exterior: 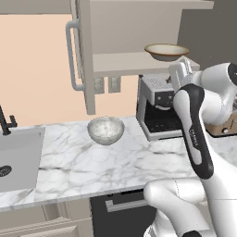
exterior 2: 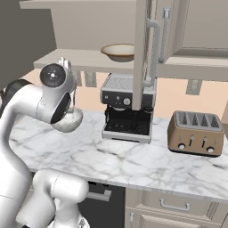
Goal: Open the cabinet. Pick the bowls from the counter and place them in the cabinet. Then close the cabinet.
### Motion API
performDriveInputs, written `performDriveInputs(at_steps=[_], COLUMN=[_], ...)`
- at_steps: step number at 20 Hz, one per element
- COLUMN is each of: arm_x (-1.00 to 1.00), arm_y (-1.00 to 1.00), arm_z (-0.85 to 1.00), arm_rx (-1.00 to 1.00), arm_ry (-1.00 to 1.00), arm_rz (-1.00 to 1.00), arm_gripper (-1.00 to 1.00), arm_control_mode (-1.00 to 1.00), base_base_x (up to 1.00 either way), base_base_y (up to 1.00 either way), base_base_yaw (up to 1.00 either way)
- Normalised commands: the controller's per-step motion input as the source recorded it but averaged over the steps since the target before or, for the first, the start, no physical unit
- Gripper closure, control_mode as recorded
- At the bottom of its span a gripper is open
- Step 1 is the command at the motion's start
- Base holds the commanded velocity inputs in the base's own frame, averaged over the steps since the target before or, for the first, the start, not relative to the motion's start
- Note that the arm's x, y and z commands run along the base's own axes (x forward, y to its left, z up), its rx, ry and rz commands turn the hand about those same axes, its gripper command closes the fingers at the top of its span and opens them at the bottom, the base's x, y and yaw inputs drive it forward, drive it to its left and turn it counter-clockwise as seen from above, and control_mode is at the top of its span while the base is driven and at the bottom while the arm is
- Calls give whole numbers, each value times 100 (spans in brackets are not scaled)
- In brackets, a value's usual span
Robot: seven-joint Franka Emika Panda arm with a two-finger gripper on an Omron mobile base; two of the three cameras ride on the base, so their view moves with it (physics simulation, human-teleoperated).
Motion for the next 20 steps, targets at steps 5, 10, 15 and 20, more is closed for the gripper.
performDriveInputs(at_steps=[5,10,15,20], arm_x=[-4,0,0,0], arm_y=[0,1,5,8], arm_z=[-10,-44,-58,-66], arm_rx=[0,-1,-2,0], arm_ry=[15,25,16,3], arm_rz=[3,3,9,10], arm_gripper=[-100,-100,-100,-100], arm_control_mode=[-100,-100,-100,-100], base_base_x=[0,0,0,0], base_base_y=[0,0,0,0], base_base_yaw=[0,0,0,0])
